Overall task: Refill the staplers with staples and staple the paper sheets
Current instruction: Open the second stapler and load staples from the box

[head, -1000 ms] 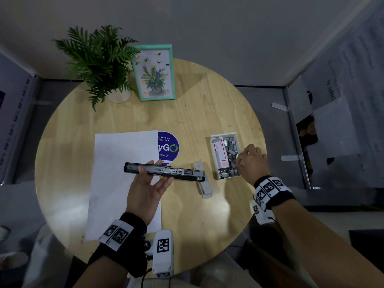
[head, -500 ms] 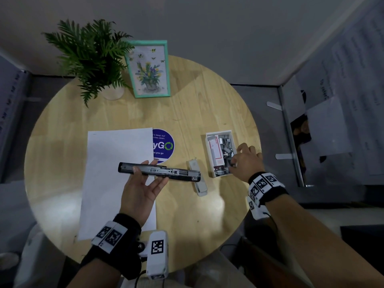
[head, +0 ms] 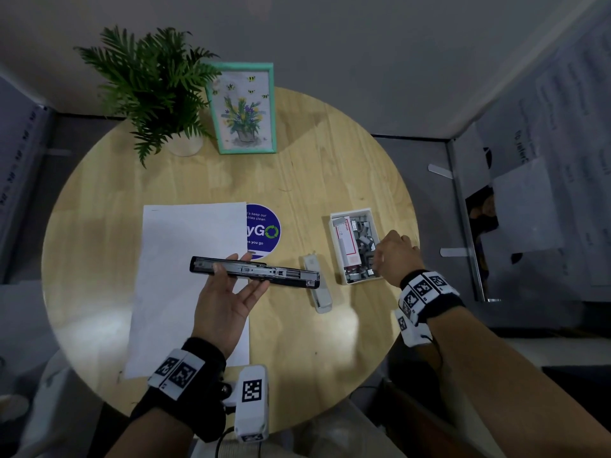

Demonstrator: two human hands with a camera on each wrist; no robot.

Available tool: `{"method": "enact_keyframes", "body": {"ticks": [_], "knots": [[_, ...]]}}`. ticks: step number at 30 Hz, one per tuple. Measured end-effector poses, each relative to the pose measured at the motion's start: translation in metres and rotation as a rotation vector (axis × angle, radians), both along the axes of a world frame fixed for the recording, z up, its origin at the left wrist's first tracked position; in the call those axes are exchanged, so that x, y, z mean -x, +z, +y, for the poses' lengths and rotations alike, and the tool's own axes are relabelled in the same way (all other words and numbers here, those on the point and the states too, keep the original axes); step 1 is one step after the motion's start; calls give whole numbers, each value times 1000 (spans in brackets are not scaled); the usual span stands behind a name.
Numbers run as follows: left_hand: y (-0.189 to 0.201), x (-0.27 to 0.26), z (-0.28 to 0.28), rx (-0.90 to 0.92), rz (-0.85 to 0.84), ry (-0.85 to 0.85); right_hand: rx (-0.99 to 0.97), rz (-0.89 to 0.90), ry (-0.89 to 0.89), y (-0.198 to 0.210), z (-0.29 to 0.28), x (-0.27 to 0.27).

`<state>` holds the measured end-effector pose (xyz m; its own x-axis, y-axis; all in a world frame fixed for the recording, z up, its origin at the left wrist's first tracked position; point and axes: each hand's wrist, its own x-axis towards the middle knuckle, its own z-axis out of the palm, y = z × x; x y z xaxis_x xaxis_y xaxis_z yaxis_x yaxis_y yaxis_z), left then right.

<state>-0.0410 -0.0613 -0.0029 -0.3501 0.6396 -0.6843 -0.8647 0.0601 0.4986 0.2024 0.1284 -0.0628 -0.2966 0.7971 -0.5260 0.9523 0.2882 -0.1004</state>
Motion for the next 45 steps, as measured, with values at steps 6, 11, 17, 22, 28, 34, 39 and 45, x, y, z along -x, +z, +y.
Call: {"method": "enact_keyframes", "body": {"ticks": [6,11,17,22,28,34,39,45], "knots": [[-1,1,0,-5,7,2,22,454,-232,0,9,-12],[0,1,2,1,1,1,147,794,-422,9,13,-16],[1,2,7,-12,8,-14,400,1027,-672,15,9,-13],[0,3,8,-8,12,-19,442,971,-705,8,11,-12],[-3,7,7,-15,29,-20,283,773,-476,6,12,-11],[-6,9,6,-16,31,-9,209,635,-300,9,19,-10],[-7,11,6,-23,19,-1,-38,180,-6,7,10,-8],[-5,9,9,-2,49,-17,-100,-83,115,0,-6,5]]}}
